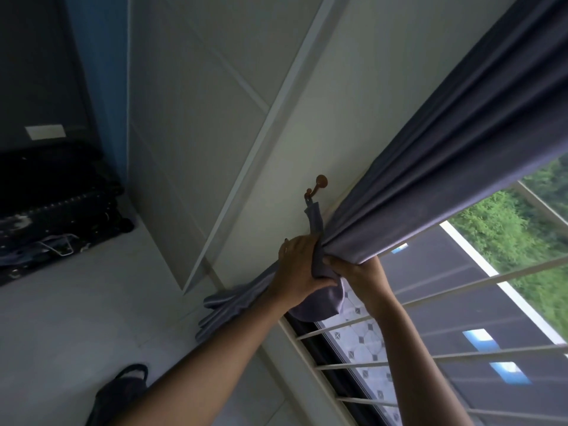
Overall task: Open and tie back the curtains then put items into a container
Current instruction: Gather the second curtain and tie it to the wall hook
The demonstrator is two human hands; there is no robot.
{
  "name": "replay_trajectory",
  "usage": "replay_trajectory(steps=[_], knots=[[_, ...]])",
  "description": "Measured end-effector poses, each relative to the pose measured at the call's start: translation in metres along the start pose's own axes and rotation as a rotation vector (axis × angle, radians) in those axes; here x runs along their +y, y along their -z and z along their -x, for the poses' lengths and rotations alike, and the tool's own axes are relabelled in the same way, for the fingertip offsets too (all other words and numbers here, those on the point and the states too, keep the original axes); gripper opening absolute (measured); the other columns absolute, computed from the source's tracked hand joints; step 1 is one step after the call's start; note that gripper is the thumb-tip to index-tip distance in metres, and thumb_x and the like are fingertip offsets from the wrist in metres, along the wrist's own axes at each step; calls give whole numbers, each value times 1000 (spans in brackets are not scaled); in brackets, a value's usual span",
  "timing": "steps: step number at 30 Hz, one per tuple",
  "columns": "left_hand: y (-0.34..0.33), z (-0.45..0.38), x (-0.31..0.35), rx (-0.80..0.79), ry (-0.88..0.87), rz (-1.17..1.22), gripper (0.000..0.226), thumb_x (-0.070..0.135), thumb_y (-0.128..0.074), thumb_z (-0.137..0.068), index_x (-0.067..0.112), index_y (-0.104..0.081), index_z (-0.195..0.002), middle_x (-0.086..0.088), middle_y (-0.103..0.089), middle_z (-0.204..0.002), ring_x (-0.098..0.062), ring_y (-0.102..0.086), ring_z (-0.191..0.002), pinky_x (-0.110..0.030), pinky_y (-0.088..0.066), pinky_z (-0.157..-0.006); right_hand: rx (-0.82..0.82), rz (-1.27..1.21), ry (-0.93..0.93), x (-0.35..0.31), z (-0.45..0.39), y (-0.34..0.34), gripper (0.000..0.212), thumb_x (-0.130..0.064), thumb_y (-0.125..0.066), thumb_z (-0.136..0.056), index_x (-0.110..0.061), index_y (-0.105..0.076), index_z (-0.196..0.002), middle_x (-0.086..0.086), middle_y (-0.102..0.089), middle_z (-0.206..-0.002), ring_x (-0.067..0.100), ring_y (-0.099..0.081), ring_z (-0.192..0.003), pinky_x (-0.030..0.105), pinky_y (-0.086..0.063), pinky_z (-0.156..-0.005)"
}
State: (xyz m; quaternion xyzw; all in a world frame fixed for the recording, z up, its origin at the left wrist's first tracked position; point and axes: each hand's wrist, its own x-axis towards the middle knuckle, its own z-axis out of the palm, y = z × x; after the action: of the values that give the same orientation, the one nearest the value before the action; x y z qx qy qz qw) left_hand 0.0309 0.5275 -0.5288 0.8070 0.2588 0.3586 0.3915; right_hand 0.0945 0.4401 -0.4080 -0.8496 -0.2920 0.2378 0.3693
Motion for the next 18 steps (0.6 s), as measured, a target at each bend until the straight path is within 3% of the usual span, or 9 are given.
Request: replay_trajectory(steps=[3,5,8,13,15,18], knots=[[-1,-6,5,154,30,63,39,40,-73,-64,17,-62,-94,3,-69,-85,-14,-63,-82,-30,-52,-81,-38,8,-4,-3,-3,1,26,-3,-72,-79,-25,-59,-85,-4,-65,-84,8,-61,-78,17,-52,-65],[-3,-8,9,231,40,84,24,27,-74,-64,13,-64,-81,1,-68,-72,-14,-62,-70,-29,-55,-71,-53,34,-42,-1,-7,0,12,2,-61,-84,-9,-63,-86,0,-63,-78,7,-57,-71,11,-47,-57],[-6,-6,12,260,108,76,24,14,-80,-58,9,-67,-76,-4,-65,-66,-20,-60,-67,-30,-55,-59,-33,130,-57,10,-16,-5,15,7,-49,-82,13,-56,-92,24,-50,-73,19,-44,-65,27,-39,-57],[-6,-9,9,256,193,35,29,16,-86,-56,7,-70,-78,-8,-61,-65,-27,-57,-72,-33,-54,-57,8,193,1,18,-32,-9,25,14,-42,-81,-4,-58,-89,3,-53,-69,12,-43,-58,13,-33,-44],[-5,-10,9,226,224,46,34,28,-86,-59,10,-71,-84,-9,-62,-71,-26,-56,-79,-30,-51,-62,-3,212,53,25,-37,-12,34,17,-46,-79,-6,-59,-99,-1,-62,-80,8,-55,-69,21,-44,-55],[-5,-11,10,219,241,31,37,33,-88,-55,15,-73,-83,-9,-61,-76,-27,-55,-81,-25,-45,-62,-2,142,-7,42,-41,-17,39,11,-60,-79,-15,-55,-108,0,-67,-93,18,-66,-83,42,-55,-69]])
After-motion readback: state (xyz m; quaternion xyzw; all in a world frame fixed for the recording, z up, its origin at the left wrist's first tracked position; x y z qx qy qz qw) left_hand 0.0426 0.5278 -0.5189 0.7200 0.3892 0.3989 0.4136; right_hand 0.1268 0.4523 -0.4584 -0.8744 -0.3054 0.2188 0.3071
